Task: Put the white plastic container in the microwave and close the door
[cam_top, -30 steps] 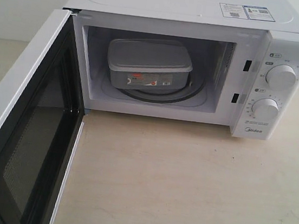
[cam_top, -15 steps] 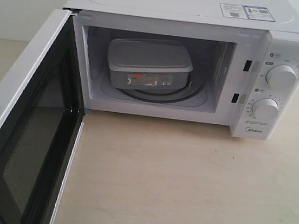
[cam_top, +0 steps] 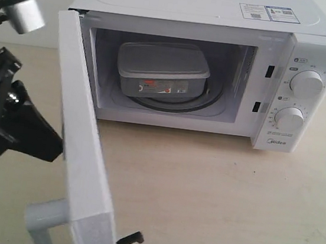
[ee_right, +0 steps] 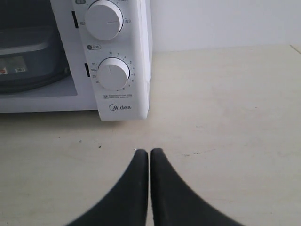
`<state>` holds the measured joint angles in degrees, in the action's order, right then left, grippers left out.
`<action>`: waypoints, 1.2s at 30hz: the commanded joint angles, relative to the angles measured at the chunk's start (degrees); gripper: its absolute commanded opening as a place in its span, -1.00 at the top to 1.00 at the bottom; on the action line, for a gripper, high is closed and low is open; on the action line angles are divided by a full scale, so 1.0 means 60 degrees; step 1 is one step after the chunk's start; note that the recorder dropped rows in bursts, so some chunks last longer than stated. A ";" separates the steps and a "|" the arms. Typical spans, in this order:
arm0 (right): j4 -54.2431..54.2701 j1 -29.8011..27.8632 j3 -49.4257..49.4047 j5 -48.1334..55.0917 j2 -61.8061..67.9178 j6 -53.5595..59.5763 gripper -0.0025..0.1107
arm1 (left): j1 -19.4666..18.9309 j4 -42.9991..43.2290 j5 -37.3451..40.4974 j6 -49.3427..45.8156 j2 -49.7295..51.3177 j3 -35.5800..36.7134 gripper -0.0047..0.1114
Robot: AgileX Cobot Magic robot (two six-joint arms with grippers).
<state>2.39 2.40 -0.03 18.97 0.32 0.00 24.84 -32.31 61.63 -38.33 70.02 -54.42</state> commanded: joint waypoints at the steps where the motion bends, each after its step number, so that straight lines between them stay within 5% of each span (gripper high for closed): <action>1: 0.0030 -0.0043 0.0004 -0.0103 -0.0053 0.0000 0.96 | 0.0602 -0.0177 -0.1393 -0.0280 0.0545 -0.0291 0.84; 11: 0.0030 -0.0043 0.0004 -0.0103 -0.0053 0.0000 0.96 | 0.0749 -0.0733 -0.3131 -0.0767 0.1443 -0.1349 0.84; 24: -0.0488 -0.0043 0.0004 -0.0254 -0.0053 0.0537 0.96 | 0.0749 -0.0504 -0.2350 -0.0806 0.1401 -0.1935 0.84; 36: 0.1680 -0.0020 0.0004 -0.6742 -0.0053 -0.1693 0.96 | 0.0749 -0.0146 -0.1665 -0.0806 0.0764 -0.1935 0.84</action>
<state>10.91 2.40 -0.03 -12.74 0.28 -8.10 29.12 -33.37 50.94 -43.06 76.10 -65.62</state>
